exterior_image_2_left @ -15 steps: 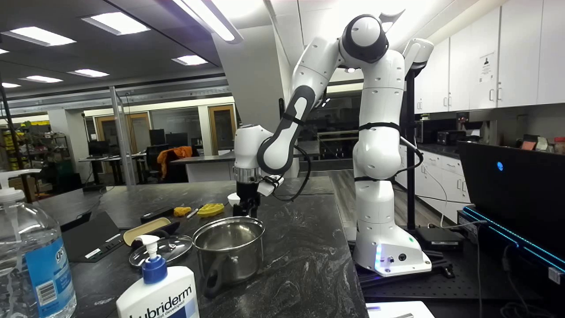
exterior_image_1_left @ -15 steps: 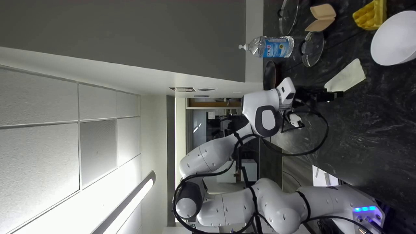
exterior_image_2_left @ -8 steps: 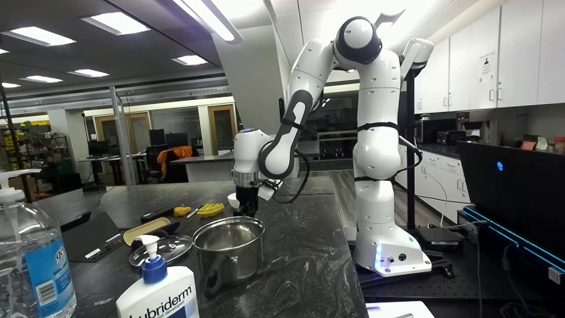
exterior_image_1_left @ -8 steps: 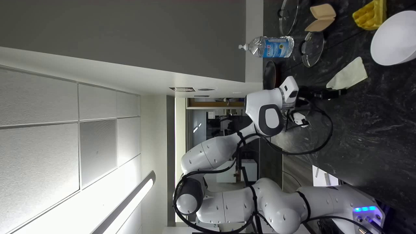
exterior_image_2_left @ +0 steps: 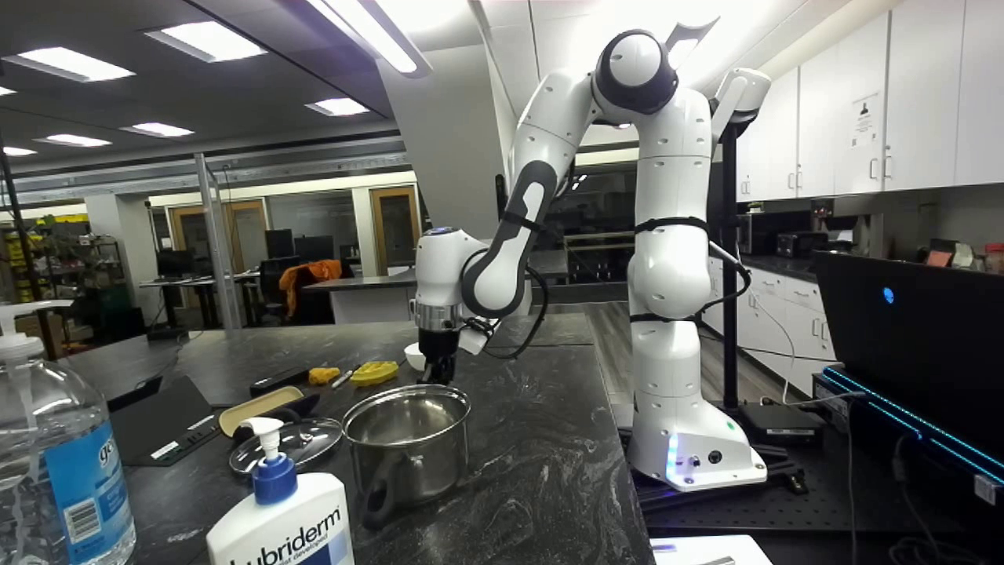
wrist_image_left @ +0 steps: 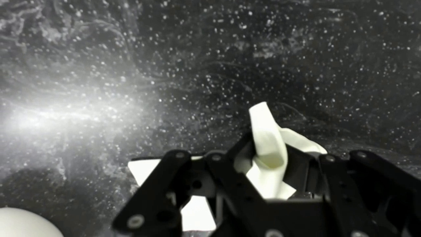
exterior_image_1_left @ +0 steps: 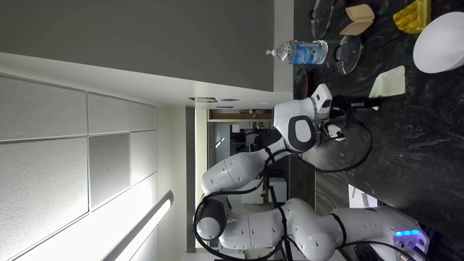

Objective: Move the paper towel side to side

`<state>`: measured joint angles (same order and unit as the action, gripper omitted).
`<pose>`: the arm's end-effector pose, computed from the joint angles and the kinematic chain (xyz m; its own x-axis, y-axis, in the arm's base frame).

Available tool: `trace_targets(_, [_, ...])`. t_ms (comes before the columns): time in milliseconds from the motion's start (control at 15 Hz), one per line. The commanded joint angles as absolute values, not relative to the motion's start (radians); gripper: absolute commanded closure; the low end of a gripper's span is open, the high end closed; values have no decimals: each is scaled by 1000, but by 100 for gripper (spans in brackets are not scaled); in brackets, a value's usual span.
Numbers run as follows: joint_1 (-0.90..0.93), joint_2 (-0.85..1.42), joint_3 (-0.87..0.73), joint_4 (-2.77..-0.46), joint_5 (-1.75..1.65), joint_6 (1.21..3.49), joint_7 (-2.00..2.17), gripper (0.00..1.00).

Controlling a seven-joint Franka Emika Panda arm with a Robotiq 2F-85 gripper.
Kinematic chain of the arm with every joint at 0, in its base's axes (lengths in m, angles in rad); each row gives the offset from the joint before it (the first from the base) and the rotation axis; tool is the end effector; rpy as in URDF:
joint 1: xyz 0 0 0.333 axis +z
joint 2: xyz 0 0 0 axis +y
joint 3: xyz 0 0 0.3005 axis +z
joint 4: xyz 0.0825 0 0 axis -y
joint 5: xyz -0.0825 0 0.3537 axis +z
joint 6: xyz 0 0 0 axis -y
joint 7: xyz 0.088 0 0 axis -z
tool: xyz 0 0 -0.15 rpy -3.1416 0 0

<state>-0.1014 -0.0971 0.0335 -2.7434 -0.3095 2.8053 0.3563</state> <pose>0.4026 -0.0175 0.2331 0.9754 -0.1288 0.1791 -0.1468 -0.9850 0.0911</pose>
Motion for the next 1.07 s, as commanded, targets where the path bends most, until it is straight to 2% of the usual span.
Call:
trace_targets(0, [-112,-70,41,-2737,-364,2823,412,100])
trace_targets(533, [-59,-89,70,-2761,-369,2798,360,98])
trace_targets(800, [28,-144,105,-2831,-278,2806,243,98])
trace_targets(1000, [84,-112,121,-2779,-176,2772,160,98])
